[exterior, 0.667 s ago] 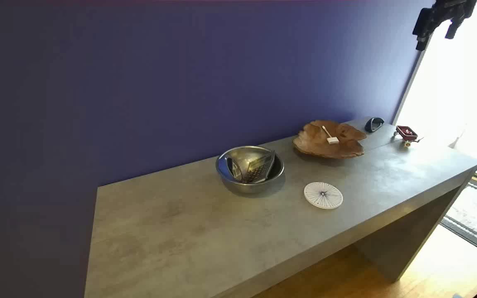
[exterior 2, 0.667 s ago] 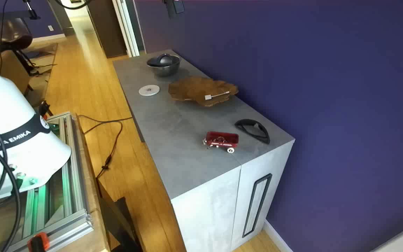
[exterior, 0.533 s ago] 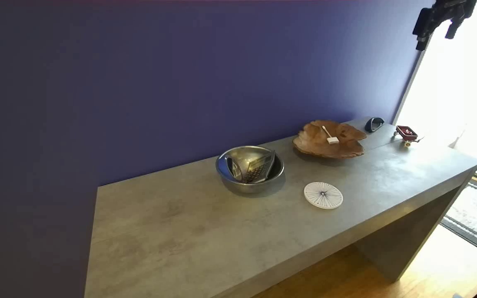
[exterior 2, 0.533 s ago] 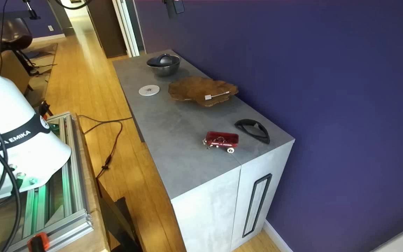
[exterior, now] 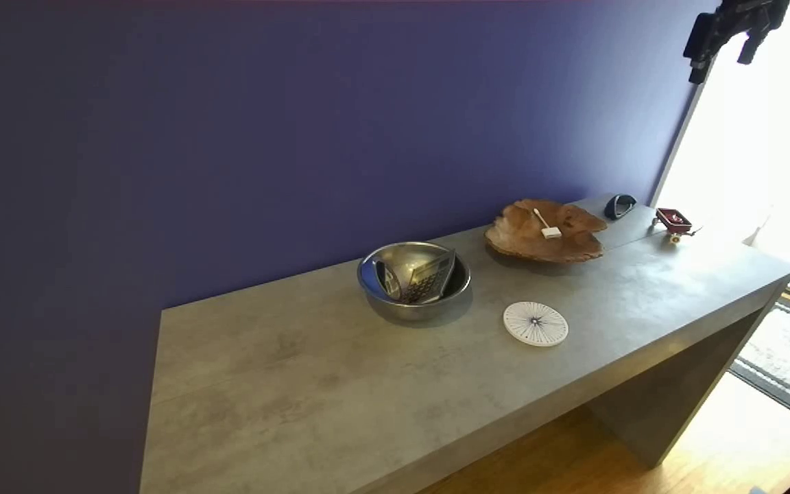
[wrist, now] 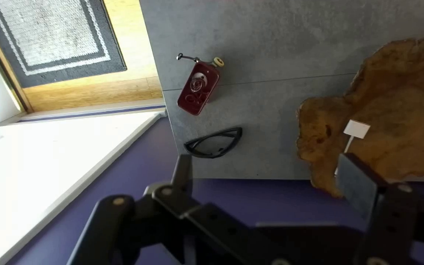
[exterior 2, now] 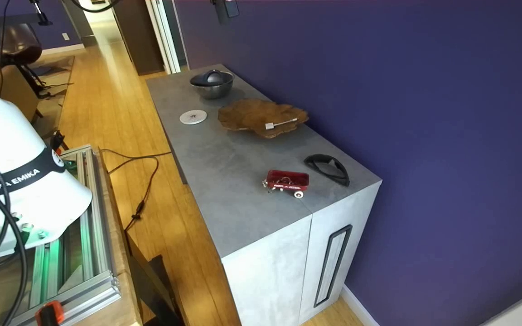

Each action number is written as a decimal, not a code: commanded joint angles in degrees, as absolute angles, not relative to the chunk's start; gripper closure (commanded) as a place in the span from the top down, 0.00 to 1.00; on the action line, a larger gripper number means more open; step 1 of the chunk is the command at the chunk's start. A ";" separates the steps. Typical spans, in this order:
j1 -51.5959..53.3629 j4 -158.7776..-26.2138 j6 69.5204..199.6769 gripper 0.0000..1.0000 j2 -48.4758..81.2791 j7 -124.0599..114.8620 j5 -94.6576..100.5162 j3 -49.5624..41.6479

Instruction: Remove the extension from the wooden tray

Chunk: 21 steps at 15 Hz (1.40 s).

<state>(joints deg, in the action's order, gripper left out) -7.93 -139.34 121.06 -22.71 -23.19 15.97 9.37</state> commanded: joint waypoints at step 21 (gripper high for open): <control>3.88 -128.65 151.17 1.00 21.22 -21.90 -6.65 7.58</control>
<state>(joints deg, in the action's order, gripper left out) 3.57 -133.33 143.85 13.51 -24.86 0.30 8.56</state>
